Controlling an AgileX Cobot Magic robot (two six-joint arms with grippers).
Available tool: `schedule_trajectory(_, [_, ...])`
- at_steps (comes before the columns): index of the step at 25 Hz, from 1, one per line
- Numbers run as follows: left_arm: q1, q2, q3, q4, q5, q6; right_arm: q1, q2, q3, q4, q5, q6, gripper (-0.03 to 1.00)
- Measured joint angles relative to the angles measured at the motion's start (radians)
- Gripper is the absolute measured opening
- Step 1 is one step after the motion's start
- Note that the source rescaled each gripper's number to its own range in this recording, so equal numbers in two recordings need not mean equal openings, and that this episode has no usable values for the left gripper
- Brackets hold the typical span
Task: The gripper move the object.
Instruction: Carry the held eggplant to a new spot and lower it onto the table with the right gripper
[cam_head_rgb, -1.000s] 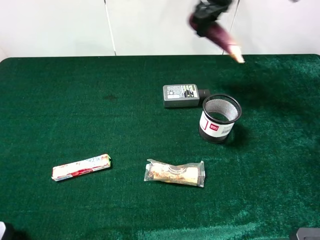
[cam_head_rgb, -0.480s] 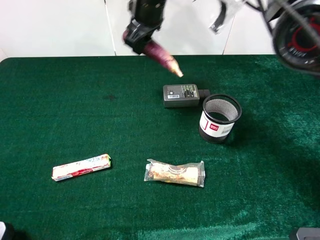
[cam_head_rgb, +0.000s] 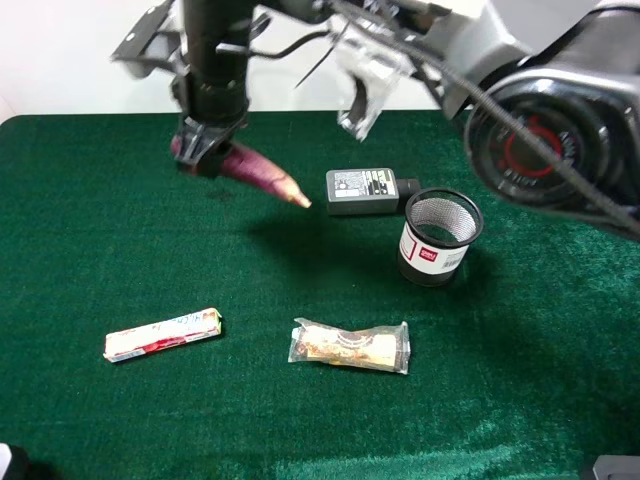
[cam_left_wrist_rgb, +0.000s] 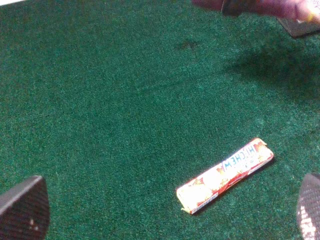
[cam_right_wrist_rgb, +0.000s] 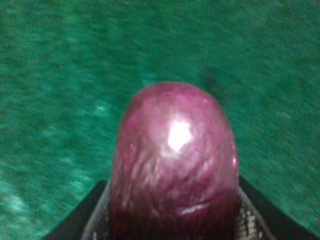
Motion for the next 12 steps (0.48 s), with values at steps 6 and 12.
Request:
schedule_trajectory(6, [0.000, 0.000, 0.000, 0.000, 0.000, 0.000, 0.079, 0.040, -0.001, 0.000, -0.001, -0.002, 0.01])
schedule_trajectory(12, [0.000, 0.000, 0.000, 0.000, 0.000, 0.000, 0.130, 0.085, -0.001, 0.014, -0.027, -0.005, 0.01])
